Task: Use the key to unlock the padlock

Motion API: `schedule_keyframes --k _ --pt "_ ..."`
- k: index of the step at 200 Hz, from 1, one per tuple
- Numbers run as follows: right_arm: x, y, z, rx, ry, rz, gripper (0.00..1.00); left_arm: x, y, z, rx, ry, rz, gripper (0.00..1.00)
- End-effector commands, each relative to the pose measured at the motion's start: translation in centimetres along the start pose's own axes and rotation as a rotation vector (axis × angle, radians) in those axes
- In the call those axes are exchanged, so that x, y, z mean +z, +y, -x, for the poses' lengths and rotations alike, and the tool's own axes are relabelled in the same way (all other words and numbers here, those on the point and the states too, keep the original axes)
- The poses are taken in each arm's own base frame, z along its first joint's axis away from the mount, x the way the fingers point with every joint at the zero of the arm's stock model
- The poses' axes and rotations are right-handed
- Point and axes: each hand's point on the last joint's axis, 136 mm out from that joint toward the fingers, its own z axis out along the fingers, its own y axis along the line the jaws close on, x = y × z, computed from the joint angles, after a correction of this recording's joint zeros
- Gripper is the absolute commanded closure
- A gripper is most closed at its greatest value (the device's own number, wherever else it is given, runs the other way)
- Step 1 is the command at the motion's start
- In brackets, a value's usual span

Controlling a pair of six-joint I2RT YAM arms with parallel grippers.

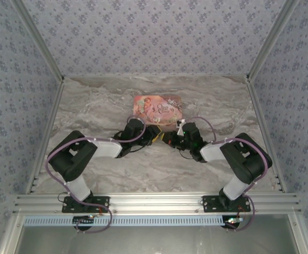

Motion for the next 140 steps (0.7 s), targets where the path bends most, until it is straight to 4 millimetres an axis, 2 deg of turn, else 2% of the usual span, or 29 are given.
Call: schedule_keyframes --k 1,50,80,140 --pt "0.1 2.6 1.0 -0.018 -0.022 0.065 1.0 0.3 1.3 0.7 -0.046 -0.032 0.032 0.61" --pt "0.4 2.9 0.9 -0.021 -0.016 0.067 1.0 0.7 2.3 0.4 -0.087 -0.019 0.067 0.59" --pt "0.6 2.9 0.8 -0.02 -0.011 0.064 1.0 0.7 2.8 0.3 -0.095 -0.014 0.098 0.53" --pt "0.7 2.8 0.8 -0.015 -0.015 0.059 1.0 0.5 3.6 0.7 -0.111 -0.047 0.146 0.57"
